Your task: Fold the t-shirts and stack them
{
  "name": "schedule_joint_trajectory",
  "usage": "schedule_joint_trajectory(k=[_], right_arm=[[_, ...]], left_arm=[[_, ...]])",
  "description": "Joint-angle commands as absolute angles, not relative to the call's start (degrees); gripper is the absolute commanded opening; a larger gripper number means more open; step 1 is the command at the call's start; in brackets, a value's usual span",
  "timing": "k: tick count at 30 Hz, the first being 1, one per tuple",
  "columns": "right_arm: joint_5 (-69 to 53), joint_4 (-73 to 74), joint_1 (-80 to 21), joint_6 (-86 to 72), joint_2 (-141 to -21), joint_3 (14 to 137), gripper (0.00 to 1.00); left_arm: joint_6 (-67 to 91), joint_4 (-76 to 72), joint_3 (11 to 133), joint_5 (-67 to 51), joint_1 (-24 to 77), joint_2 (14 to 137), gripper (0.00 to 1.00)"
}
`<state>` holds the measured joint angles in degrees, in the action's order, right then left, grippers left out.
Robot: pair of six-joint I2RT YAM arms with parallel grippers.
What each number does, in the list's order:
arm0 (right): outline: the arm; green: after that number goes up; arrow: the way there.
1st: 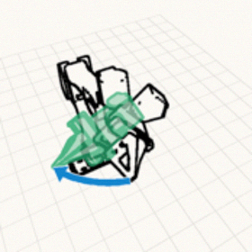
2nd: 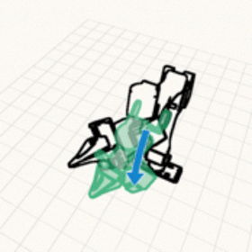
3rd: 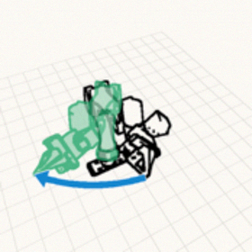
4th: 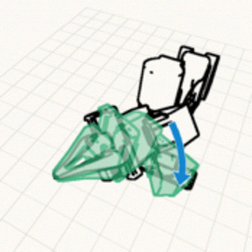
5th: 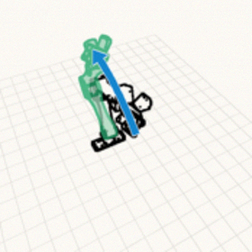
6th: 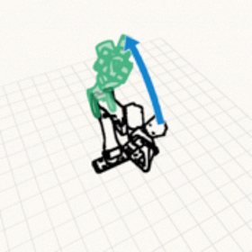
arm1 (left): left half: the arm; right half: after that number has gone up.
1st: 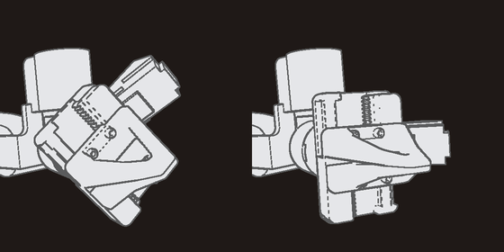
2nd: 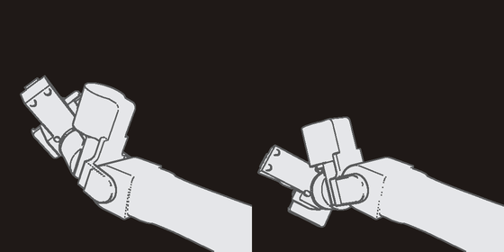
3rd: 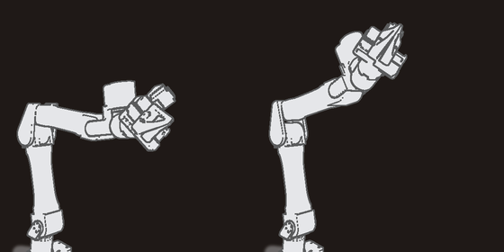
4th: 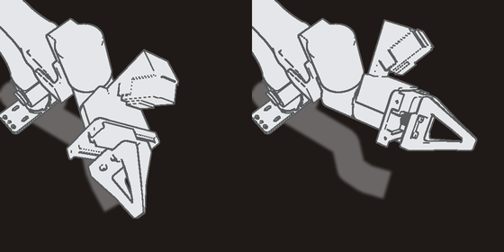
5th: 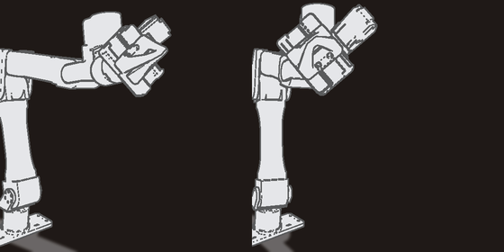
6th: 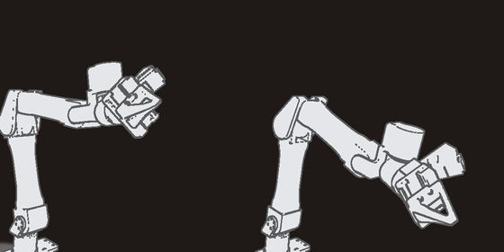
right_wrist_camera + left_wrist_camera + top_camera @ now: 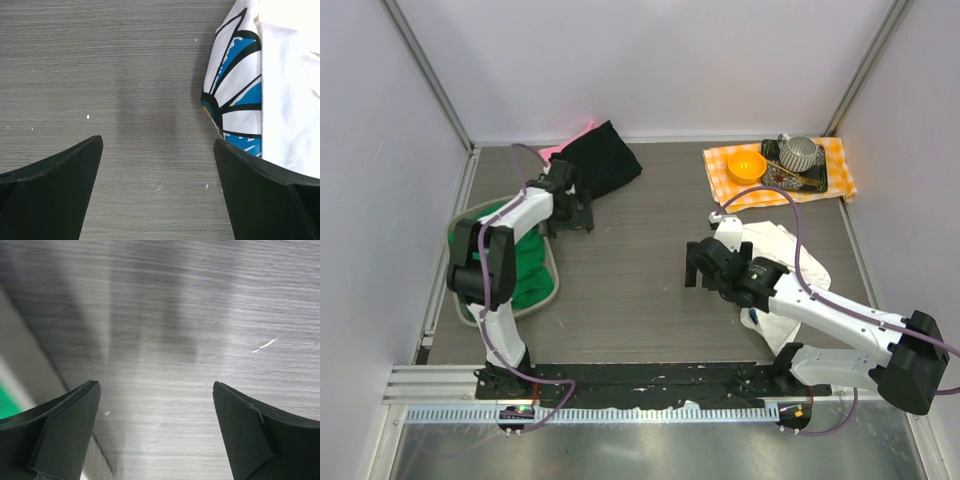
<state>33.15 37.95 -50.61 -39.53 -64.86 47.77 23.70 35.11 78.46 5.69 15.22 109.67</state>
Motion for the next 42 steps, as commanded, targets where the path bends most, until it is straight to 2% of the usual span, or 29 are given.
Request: schedule_joint_trajectory(k=[1, 10, 22, 25, 27, 29, 35, 42], right_arm=[[31.82, 35.51, -51.15, -41.22, -62.84, 48.34, 1.0], [31.73, 37.18, -52.82, -41.13, -62.58, 52.03, 1.0], [33.57, 38.4, -55.72, -40.35, -65.56, 55.8, 1.0], [36.11, 39.37, -55.72, -39.12, -67.41, 57.21, 1.0], [41.97, 40.51, -55.64, -38.24, -69.16, 58.27, 1.0], [45.77, 43.76, -54.15, -36.66, -70.74, 60.81, 1.0], [48.25, 46.58, -45.02, -30.77, -75.23, 61.88, 1.0], [49.83, 46.58, -39.38, -27.42, -80.85, 60.47, 1.0]], left_arm=[[25.31, 35.42, 73.05, 7.47, 11.52, 99.33, 1.0], [24.61, 39.72, 64.96, 9.4, 6.07, 91.76, 1.0], [27.24, 45.35, 59.07, 10.81, 3.26, 88.25, 1.0], [29.61, 45.0, 56.78, 10.81, 1.07, 83.25, 1.0], [31.28, 45.17, 56.25, 9.59, 0.7, 77.65, 1.0], [33.12, 43.86, 56.08, 4.69, 1.14, 73.33, 1.0], [34.98, 43.42, 60.55, 1.23, 13.08, 66.71, 1.0], [38.67, 39.03, 55.99, 2.37, 24.42, 62.23, 1.0]])
